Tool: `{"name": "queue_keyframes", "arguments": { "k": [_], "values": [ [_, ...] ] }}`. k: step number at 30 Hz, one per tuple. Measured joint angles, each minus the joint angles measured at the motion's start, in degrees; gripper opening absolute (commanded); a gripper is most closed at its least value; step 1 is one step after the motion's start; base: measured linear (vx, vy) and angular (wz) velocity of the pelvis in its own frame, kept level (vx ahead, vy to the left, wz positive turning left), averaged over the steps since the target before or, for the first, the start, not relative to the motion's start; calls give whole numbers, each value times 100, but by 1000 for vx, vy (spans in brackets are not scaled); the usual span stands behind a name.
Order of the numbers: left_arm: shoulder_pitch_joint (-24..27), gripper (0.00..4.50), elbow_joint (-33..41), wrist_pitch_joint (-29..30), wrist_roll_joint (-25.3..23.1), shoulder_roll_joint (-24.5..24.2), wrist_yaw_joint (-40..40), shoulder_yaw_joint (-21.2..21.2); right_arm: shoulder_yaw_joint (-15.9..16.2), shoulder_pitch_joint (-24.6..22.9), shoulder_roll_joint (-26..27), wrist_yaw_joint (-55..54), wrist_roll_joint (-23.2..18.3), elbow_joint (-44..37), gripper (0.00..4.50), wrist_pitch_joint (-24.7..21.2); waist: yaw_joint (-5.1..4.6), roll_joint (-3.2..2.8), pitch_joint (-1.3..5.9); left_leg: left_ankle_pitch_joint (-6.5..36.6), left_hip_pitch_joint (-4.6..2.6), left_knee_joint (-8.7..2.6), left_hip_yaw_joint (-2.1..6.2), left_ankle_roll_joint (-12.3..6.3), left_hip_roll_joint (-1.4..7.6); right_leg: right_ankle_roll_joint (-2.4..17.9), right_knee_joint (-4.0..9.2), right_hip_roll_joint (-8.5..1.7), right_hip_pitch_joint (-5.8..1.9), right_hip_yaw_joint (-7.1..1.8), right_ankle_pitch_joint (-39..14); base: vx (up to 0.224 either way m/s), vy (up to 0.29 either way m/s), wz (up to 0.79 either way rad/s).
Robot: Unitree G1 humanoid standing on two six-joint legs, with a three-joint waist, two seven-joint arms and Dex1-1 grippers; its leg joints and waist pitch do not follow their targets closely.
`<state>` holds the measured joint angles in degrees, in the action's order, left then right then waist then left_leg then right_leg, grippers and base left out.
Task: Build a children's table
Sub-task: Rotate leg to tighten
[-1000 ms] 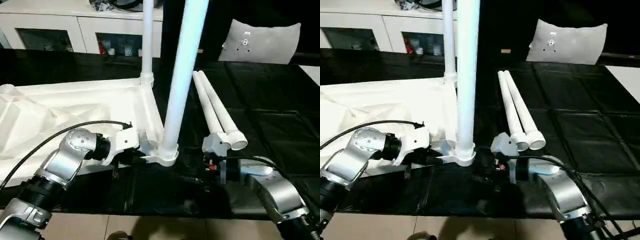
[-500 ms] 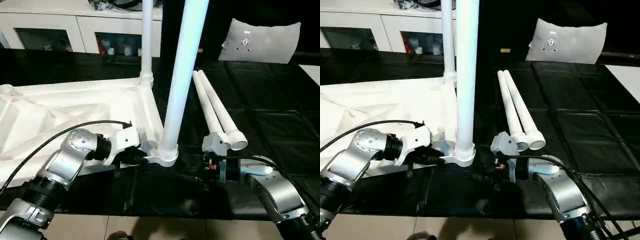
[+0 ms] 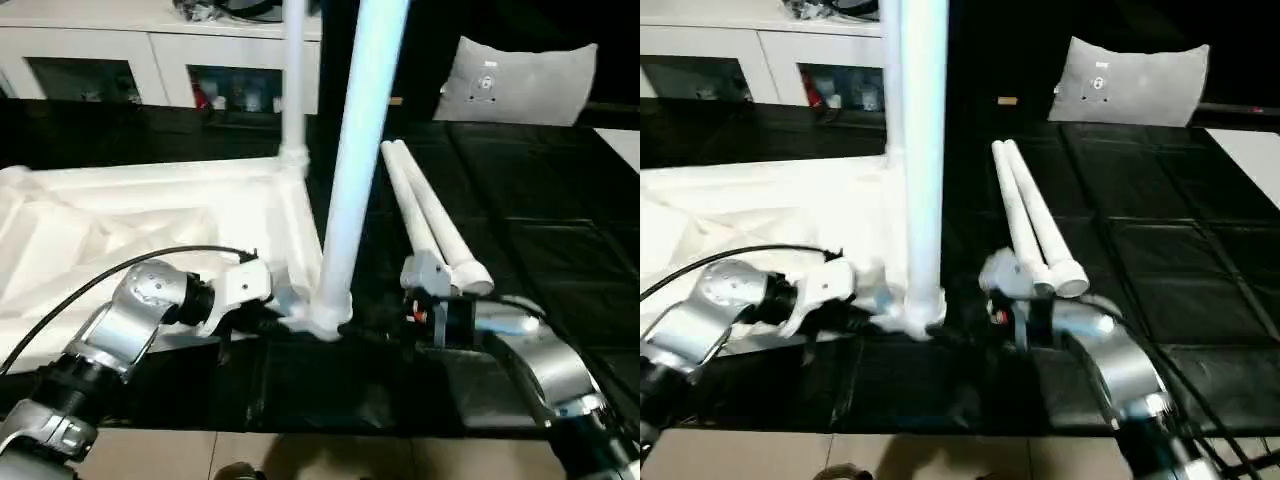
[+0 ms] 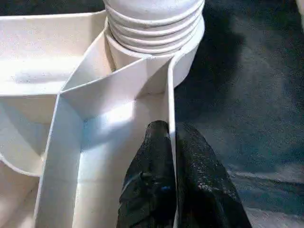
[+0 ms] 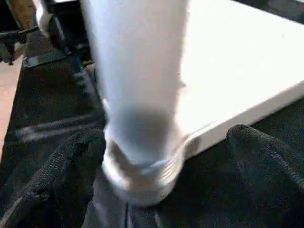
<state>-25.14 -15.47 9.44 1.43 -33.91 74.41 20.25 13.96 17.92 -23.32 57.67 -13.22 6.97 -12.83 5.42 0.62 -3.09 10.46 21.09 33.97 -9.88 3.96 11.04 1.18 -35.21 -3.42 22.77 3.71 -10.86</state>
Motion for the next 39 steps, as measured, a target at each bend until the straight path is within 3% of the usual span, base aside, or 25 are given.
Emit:
{"name": "queue_keyframes", "arguments": {
  "k": [6,19,27,39],
  "values": [
    [25,9,69,-111,18,-97,161,78,240,60,-30,616,-65,157,450,69,6,2,1,-4,0,0,0,-6,1,1,-3,0,-1,1,-1,0,0,0],
    [65,0,169,-114,15,-68,188,97,413,531,169,909,34,799,339,223,27,5,1,-6,3,8,0,-7,1,6,-6,-2,-2,2,3,0,0,0],
    [87,0,172,-111,13,-68,186,97,454,562,261,1035,29,952,267,234,29,6,1,-6,0,9,0,-7,2,6,-9,-2,-2,2,3,0,0,0],
    [210,0,300,-59,12,-80,84,35,432,464,374,955,28,894,251,199,3,7,2,-6,-4,9,0,-7,2,6,-11,-1,-4,2,3,0,0,0]
  ]
}}
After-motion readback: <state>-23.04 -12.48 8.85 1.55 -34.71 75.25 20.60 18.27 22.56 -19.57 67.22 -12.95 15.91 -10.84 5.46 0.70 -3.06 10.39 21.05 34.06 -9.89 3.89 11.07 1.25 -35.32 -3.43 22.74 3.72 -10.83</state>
